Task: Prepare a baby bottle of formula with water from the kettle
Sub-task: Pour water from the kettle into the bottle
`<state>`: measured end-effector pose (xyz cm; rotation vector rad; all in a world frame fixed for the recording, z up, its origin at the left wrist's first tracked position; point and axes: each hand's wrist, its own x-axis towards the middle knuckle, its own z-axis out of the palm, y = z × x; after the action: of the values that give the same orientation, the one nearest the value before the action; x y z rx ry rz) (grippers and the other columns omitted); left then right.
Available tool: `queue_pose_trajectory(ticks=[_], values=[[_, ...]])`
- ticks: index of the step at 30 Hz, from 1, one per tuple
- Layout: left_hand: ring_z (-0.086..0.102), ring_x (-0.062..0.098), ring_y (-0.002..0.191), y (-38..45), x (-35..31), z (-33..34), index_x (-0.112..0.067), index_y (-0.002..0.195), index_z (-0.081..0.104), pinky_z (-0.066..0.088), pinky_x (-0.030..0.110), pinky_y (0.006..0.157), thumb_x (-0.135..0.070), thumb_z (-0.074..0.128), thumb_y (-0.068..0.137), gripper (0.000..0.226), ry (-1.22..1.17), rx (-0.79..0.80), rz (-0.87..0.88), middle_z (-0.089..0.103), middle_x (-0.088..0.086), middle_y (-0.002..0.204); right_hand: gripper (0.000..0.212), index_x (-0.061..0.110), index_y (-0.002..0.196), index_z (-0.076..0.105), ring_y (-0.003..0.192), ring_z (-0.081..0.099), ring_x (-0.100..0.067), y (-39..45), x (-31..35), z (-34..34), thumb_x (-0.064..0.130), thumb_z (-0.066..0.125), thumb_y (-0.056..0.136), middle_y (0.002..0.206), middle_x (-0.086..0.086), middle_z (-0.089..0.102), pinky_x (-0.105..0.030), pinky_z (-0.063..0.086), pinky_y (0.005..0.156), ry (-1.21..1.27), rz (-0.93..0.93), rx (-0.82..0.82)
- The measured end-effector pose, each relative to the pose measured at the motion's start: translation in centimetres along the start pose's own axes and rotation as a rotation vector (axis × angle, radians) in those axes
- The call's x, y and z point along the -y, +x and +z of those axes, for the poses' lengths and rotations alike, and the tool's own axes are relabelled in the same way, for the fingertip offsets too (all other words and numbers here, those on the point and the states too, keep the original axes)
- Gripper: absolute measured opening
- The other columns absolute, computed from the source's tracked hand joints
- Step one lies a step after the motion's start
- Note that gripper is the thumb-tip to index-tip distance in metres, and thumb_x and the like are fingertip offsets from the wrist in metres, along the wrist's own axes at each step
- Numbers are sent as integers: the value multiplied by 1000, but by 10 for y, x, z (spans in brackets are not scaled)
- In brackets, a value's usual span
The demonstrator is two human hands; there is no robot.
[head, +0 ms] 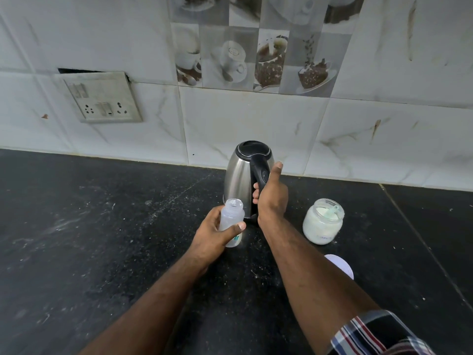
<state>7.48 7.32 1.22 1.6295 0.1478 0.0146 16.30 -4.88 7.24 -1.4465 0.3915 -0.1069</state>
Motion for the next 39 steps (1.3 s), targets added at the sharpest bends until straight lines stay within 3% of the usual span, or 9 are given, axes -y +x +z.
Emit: queue_pose_trajectory(ticks=[3,14,20,28,33,39], values=[[69,9,110,3,0,-4,-29,128,59,53,18,83,-26,82,87,47,-3,-8,-3,73,-8,119,82,14,89,73,41,56,-6,2,-3,3,82,28,91,67,0,70,-27,45,48,-6,-28,-38],[68,9,115,13,6,-30,-35,127,58,54,32,97,-46,83,76,58,-13,-16,-17,71,-10,125,68,22,59,64,41,52,-11,-1,-6,6,76,40,93,56,-1,65,-31,43,52,73,-103,-125],[67,10,114,17,5,-45,-33,126,57,54,30,96,-28,81,88,45,-34,-19,-12,71,-9,124,64,15,62,60,38,42,-15,-9,-1,-3,68,48,96,53,-4,58,-27,34,43,171,-79,-118],[68,13,118,23,4,-70,-30,133,55,54,40,102,-38,86,76,66,-110,-51,8,71,-6,128,59,10,71,62,39,38,-15,-36,2,-11,59,49,100,51,-5,55,-25,29,43,191,-149,0],[65,16,116,21,3,-98,-28,129,51,55,39,99,-24,82,87,52,-134,-166,5,66,-1,127,61,11,68,62,38,38,-16,-59,3,-19,64,49,97,51,-5,54,-29,29,46,134,-178,85],[66,18,116,14,15,-120,-37,122,59,54,46,104,-19,80,88,44,-128,-173,10,69,-4,125,73,9,65,63,35,37,-17,-88,1,-24,79,46,78,51,-9,54,-29,28,45,43,-187,166]])
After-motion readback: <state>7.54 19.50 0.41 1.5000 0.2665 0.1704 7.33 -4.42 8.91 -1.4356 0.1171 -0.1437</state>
